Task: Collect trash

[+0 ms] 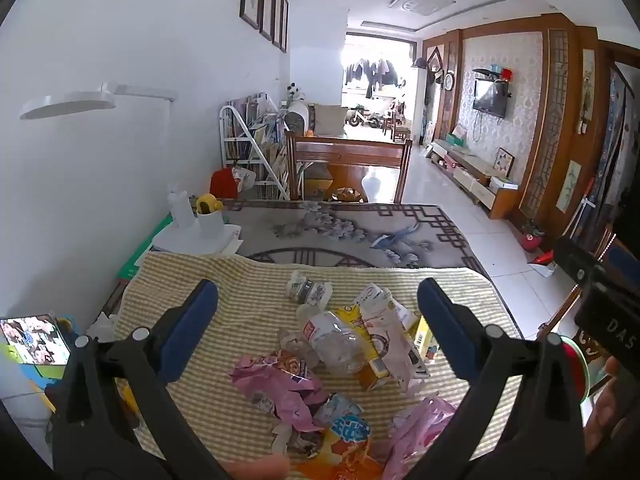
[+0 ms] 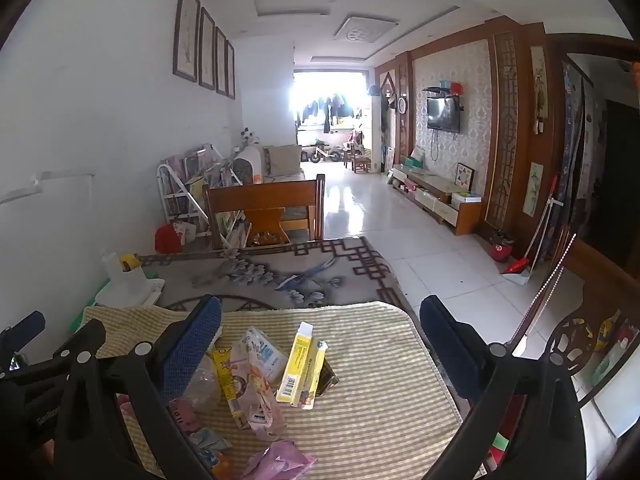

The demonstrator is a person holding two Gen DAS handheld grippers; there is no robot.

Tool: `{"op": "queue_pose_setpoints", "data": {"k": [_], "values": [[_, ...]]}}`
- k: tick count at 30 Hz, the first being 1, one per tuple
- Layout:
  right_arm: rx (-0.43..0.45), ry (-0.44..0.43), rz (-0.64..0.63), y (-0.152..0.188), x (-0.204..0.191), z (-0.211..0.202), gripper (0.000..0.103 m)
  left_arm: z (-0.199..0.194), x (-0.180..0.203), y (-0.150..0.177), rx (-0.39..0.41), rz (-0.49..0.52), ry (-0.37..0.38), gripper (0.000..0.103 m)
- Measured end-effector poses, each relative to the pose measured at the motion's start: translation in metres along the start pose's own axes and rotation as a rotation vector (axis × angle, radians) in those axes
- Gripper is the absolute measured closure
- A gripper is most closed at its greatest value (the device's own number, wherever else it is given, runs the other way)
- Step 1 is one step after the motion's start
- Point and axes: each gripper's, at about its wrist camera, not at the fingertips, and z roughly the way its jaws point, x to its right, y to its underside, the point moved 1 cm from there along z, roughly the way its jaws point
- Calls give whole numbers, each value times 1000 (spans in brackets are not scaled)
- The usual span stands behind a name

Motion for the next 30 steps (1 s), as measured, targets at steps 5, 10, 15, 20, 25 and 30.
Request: {"op": "queue_pose_setpoints", "data": {"k": [5, 10, 15, 20, 25, 30], "values": [[-4, -3, 1, 0, 0, 0, 7, 1, 1, 5, -14, 1, -22, 5], [-5, -2, -4, 0, -1, 1, 7, 0, 0, 9, -16, 1, -28, 5], [-4, -3, -1, -1, -1, 1, 7, 4, 0, 6, -27, -3, -36, 5], [-4, -4, -1, 2, -8, 0, 7, 3, -2, 6, -33, -7, -38, 5], [-5, -4, -4, 2, -8, 3, 7, 2, -2, 6, -32, -9, -41, 5], [-6, -2, -4, 2, -9, 2, 7, 2, -3, 6, -32, -11, -40, 5]]}}
